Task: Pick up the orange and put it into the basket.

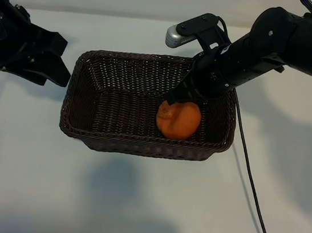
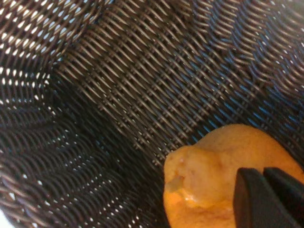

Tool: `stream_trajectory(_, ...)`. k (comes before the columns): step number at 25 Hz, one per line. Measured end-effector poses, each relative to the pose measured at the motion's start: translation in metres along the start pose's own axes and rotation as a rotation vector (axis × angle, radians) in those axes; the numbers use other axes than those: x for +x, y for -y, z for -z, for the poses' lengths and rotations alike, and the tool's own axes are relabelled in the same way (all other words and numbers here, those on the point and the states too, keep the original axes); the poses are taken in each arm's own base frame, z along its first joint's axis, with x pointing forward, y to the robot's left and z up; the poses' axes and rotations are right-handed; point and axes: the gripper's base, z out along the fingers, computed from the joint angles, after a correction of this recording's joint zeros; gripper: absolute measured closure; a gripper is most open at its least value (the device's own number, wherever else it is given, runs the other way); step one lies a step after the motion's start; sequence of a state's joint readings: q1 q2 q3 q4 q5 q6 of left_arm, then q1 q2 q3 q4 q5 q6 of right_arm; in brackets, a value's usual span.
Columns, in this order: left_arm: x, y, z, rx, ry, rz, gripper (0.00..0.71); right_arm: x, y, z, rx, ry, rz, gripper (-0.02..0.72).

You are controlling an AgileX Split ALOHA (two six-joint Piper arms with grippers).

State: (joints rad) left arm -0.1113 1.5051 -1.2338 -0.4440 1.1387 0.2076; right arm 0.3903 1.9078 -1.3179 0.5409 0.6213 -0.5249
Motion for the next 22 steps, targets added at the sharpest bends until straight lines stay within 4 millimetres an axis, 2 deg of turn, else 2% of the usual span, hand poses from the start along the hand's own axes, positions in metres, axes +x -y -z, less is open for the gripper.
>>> stream_trajectory(3,-0.001,0.000,0.000,-0.002,0.011,0.000,0.246,-0.003,-0.001,0.001,-0.006,0.014,-0.009,0.519)
stream_trajectory(7,-0.002,0.000,0.000,-0.004,0.020,0.000,0.246,-0.003,-0.002,0.002,-0.013,0.013,-0.014,0.307)
stream_trajectory(9,-0.002,0.000,0.000,-0.004,0.020,0.000,0.246,-0.003,-0.002,0.002,-0.014,0.011,-0.014,0.239)
stream_trajectory(11,-0.002,0.000,0.000,-0.004,0.021,0.000,0.246,-0.003,-0.002,0.002,-0.017,0.008,-0.014,0.215)
stream_trajectory(15,-0.002,0.000,0.000,-0.004,0.021,0.000,0.246,-0.004,-0.004,0.008,-0.024,0.007,-0.009,0.216)
stream_trajectory(18,-0.002,0.000,0.000,-0.004,0.021,0.000,0.246,-0.005,-0.008,0.021,-0.021,0.010,0.022,0.225)
stream_trajectory(22,-0.002,0.000,0.000,-0.004,0.021,0.000,0.246,-0.005,-0.008,0.050,0.008,0.000,0.037,0.237)
